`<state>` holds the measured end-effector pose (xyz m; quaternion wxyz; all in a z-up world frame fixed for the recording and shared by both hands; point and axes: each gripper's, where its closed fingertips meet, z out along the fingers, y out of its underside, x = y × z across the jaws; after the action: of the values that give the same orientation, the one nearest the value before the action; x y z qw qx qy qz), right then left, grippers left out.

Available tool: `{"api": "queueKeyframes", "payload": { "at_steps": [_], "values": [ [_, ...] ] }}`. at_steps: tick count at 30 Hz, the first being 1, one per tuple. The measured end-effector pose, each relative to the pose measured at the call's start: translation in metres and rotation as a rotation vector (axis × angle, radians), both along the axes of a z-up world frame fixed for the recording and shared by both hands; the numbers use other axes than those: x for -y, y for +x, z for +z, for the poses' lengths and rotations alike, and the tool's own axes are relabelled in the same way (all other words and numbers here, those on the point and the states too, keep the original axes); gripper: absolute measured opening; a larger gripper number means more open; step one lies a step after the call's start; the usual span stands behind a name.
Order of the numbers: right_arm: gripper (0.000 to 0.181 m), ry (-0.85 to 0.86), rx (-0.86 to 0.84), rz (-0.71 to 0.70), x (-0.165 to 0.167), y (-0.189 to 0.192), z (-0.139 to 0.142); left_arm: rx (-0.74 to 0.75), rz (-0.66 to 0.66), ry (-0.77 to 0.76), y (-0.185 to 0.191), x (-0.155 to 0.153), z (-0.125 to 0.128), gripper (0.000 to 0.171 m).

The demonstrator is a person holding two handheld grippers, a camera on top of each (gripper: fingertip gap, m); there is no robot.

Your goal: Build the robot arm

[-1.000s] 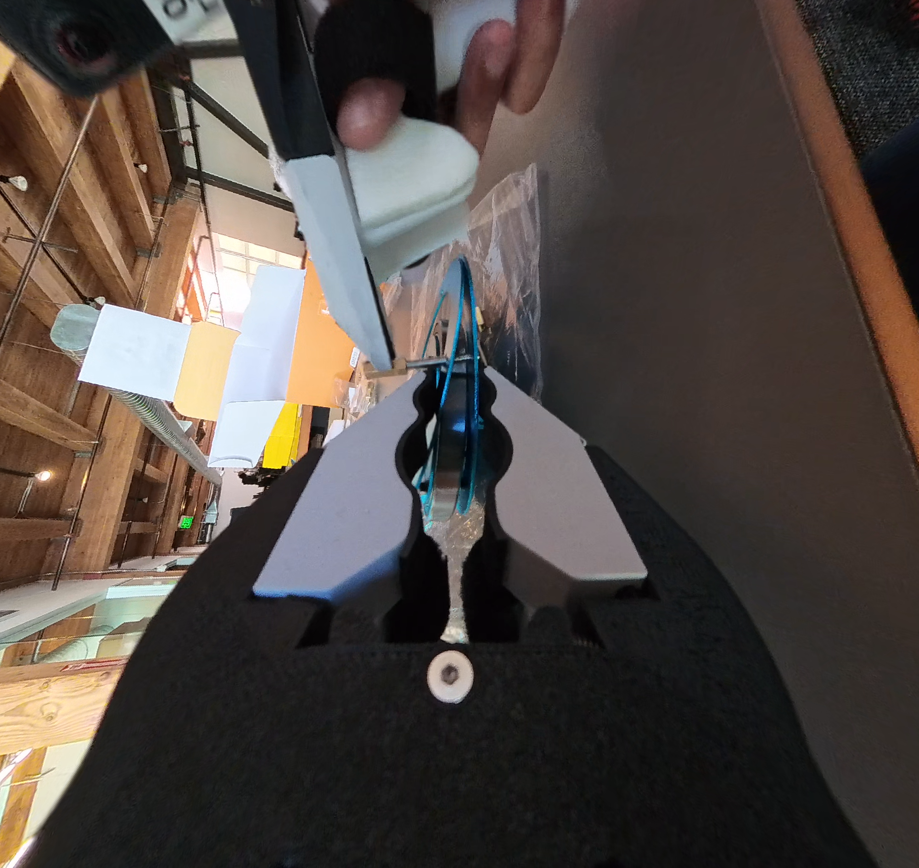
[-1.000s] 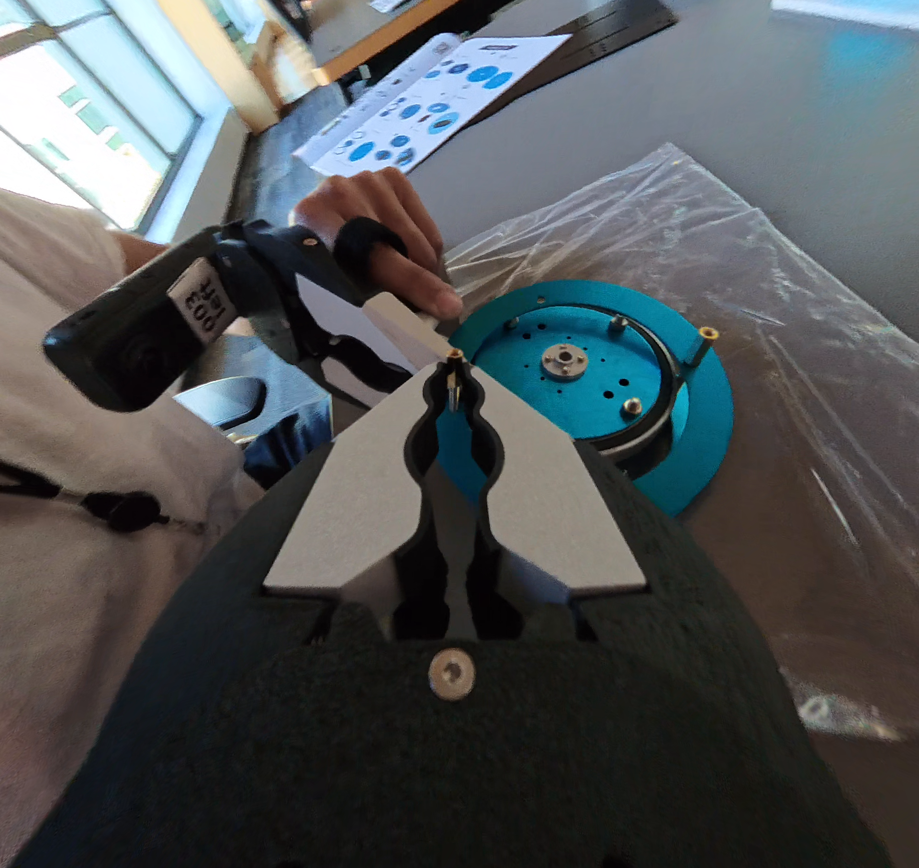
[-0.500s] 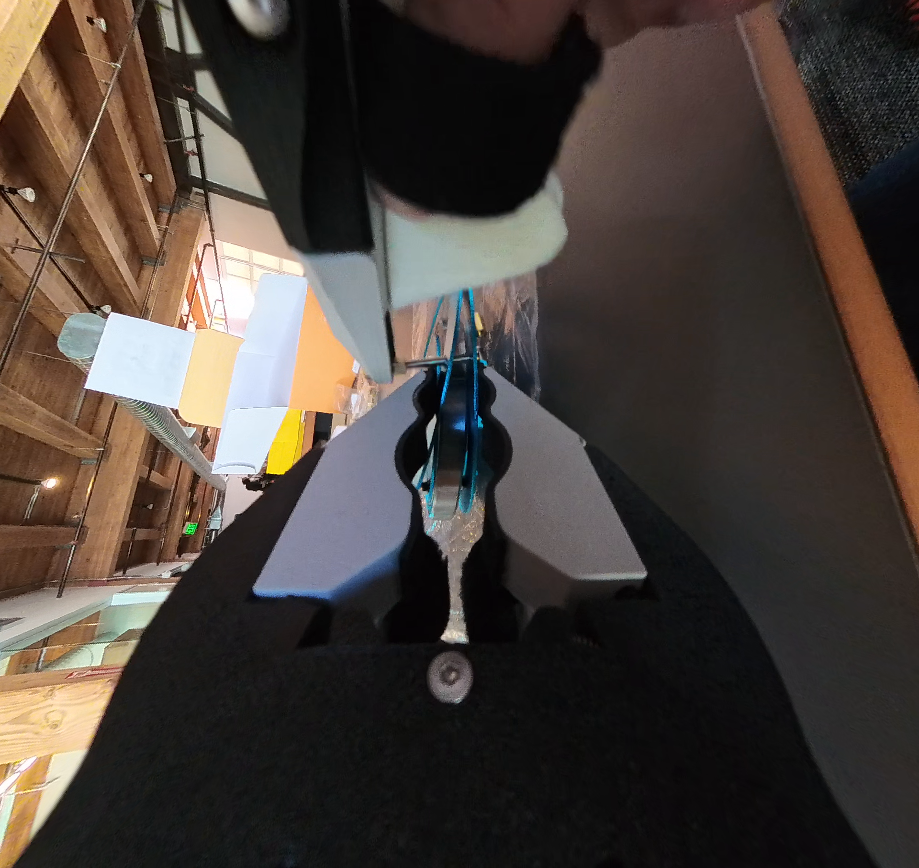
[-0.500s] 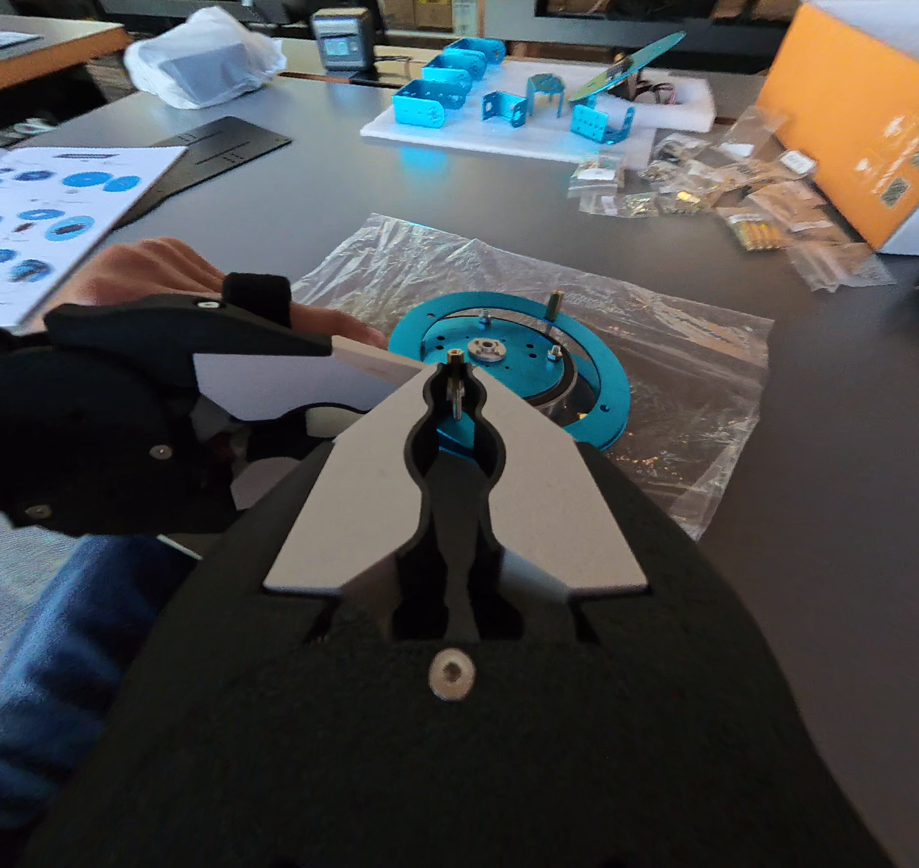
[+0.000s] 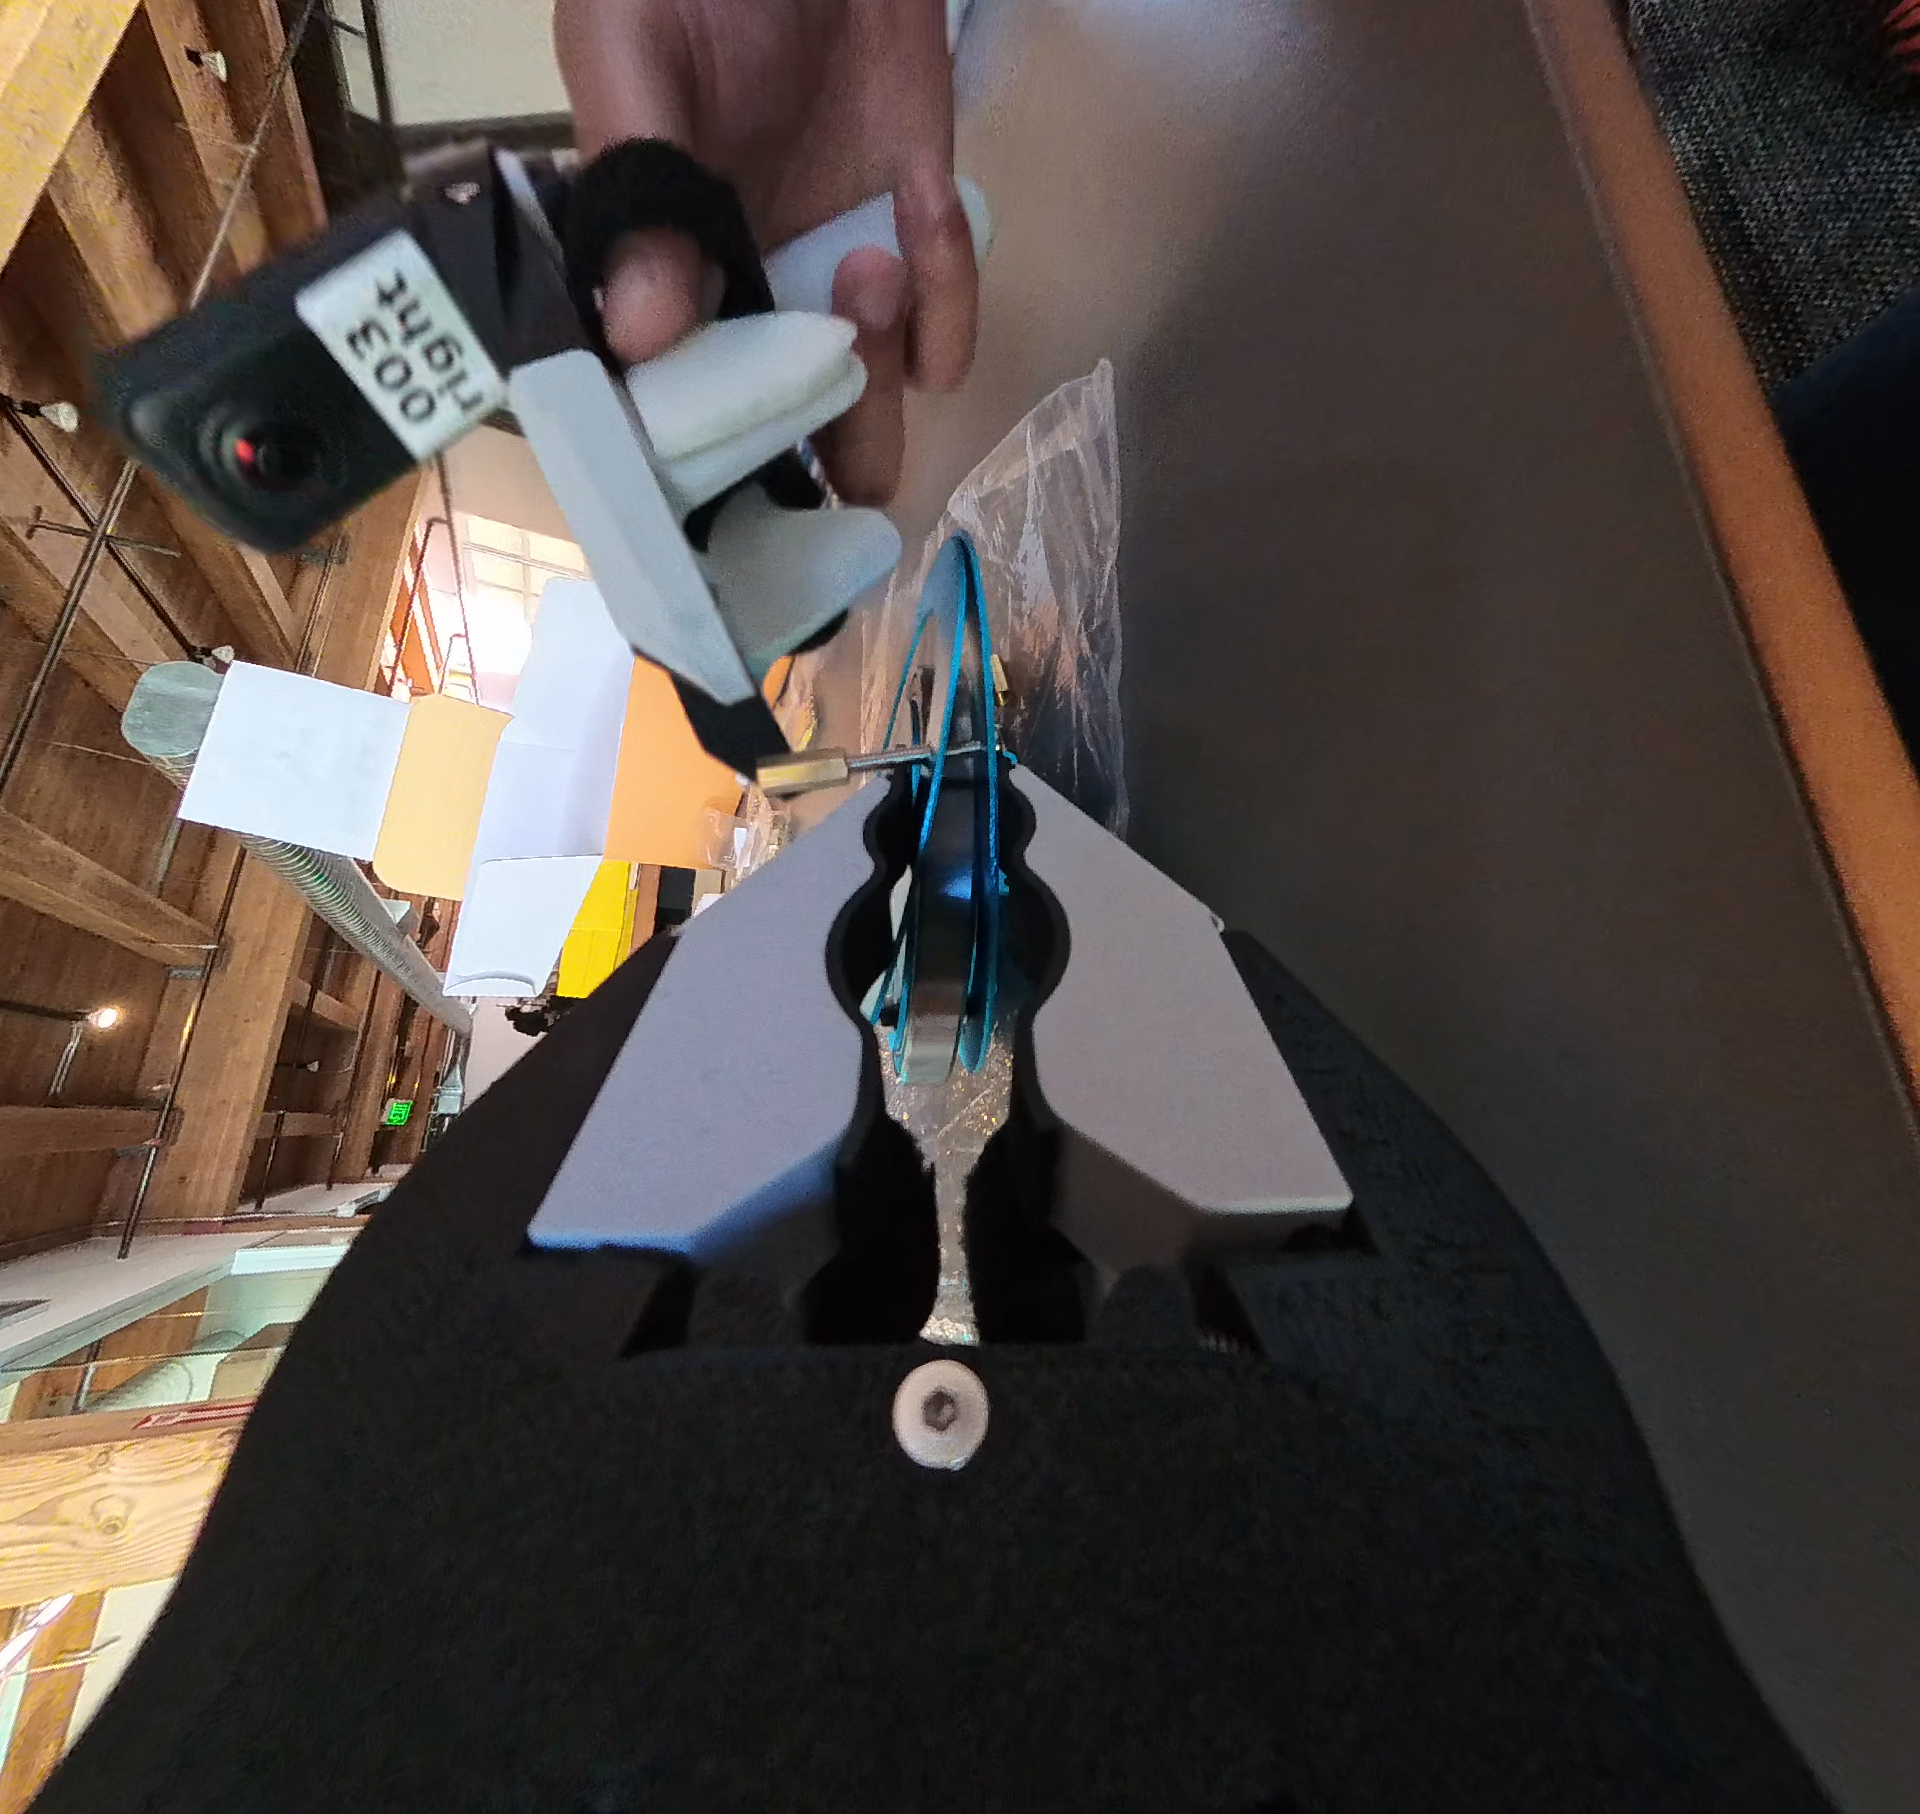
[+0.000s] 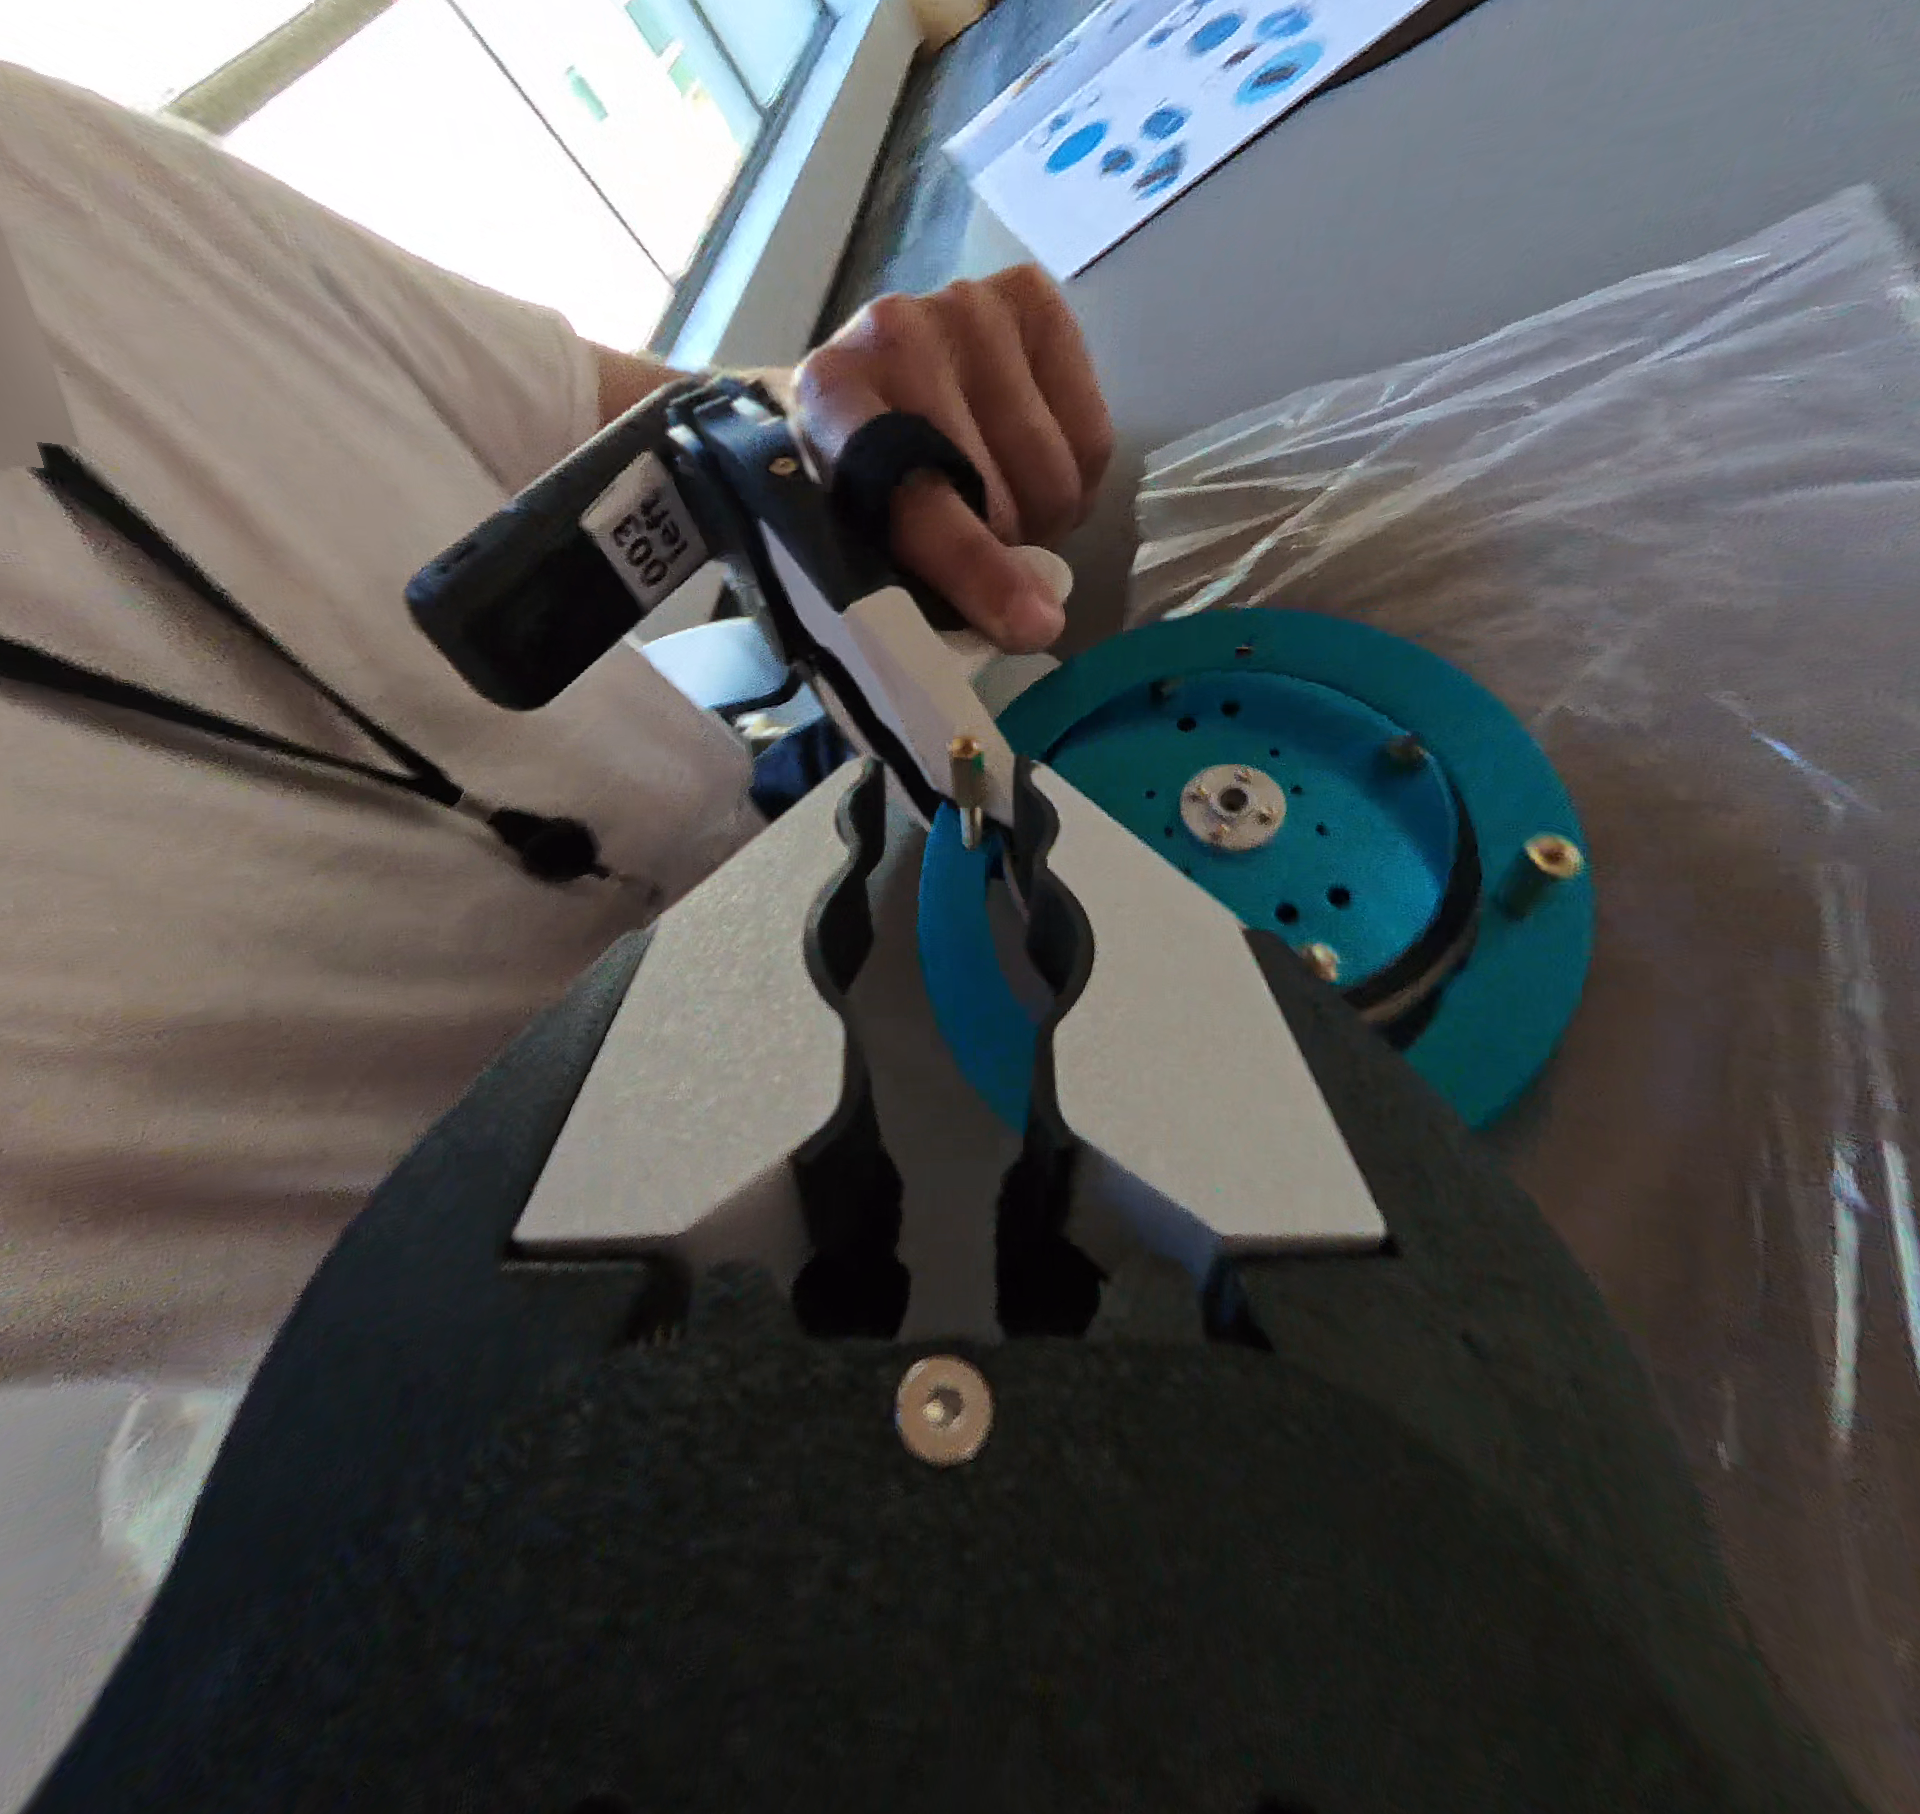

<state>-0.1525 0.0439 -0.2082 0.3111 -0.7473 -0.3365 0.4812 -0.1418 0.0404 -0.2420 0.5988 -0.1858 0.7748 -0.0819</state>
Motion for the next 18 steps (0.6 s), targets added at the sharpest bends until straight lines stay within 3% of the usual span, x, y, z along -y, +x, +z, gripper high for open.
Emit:
{"api": "queueKeyframes", "payload": {
  "at_steps": [4, 9, 12, 18],
  "values": [
    [0.005, -0.004, 0.053, 0.106, -0.002, -0.010, -0.008, -0.002, -0.003, -0.004, 0.000, 0.001, -0.001, 0.015],
    [0.004, 0.040, 0.110, -0.036, -0.004, -0.008, -0.010, -0.003, 0.006, 0.003, 0.001, 0.001, -0.001, 0.015],
    [0.004, 0.132, 0.196, -0.287, -0.008, -0.008, -0.010, -0.004, 0.012, 0.005, 0.001, 0.000, -0.001, 0.015],
    [0.005, 0.223, 0.294, -0.972, -0.011, -0.001, -0.011, -0.007, 0.013, 0.025, 0.001, 0.002, -0.003, 0.015]
  ]
}}
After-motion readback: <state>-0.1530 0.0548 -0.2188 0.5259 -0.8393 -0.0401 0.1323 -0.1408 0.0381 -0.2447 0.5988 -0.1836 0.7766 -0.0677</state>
